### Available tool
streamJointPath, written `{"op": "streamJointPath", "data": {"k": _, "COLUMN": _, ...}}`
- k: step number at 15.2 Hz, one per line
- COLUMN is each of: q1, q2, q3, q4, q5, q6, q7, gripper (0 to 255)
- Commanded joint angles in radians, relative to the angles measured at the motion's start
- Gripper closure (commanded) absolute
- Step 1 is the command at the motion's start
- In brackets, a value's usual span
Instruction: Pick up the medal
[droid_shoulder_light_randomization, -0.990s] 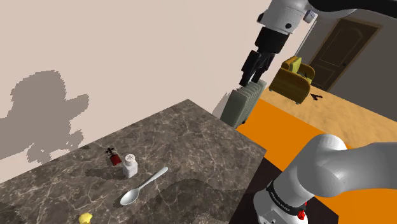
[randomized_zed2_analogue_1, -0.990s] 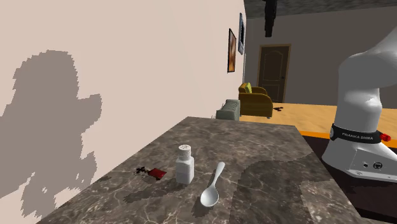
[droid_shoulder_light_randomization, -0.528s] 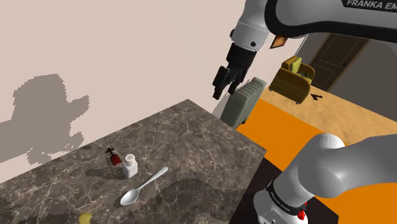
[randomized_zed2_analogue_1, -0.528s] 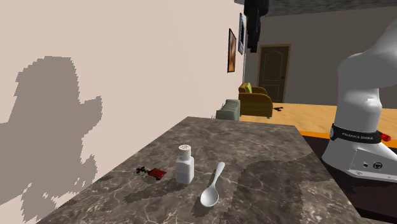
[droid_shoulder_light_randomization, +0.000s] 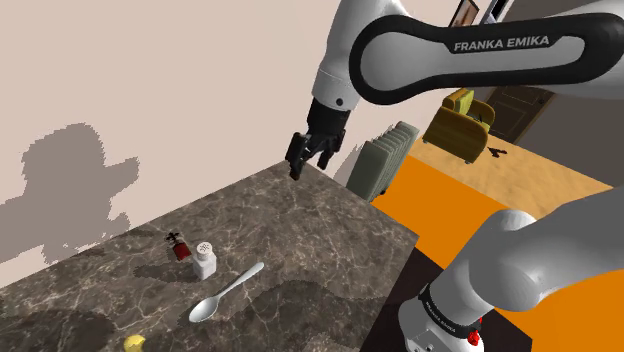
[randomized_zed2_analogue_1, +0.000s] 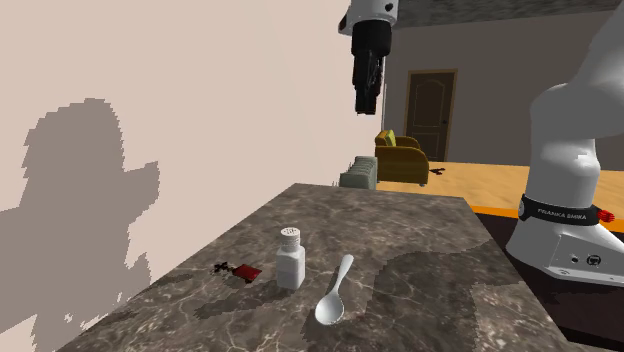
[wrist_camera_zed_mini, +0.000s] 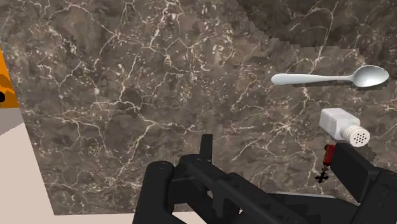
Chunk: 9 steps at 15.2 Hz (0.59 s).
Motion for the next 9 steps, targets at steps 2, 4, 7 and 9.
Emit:
{"op": "streamJointPath", "data": {"k": 2, "q1": 0.004, "q2": 0.092, "q3": 0.044, "q4": 0.014, "q5": -0.003, "q6": 0.085, "q7": 0.042, "gripper": 0}}
{"op": "streamJointPath", "data": {"k": 4, "q1": 0.004, "q2": 0.162, "q3": 0.073, "q4": 0.034, "q5": -0.014, "q6": 0.138, "q7": 0.073, "gripper": 0}}
{"op": "streamJointPath", "data": {"k": 7, "q1": 0.004, "q2": 0.275, "q3": 0.113, "q4": 0.074, "q5": -0.047, "q6": 0.212, "q7": 0.128, "gripper": 0}}
{"op": "streamJointPath", "data": {"k": 9, "q1": 0.007, "q2": 0.353, "q3": 0.136, "q4": 0.107, "q5": -0.080, "q6": 0.256, "q7": 0.169, "gripper": 0}}
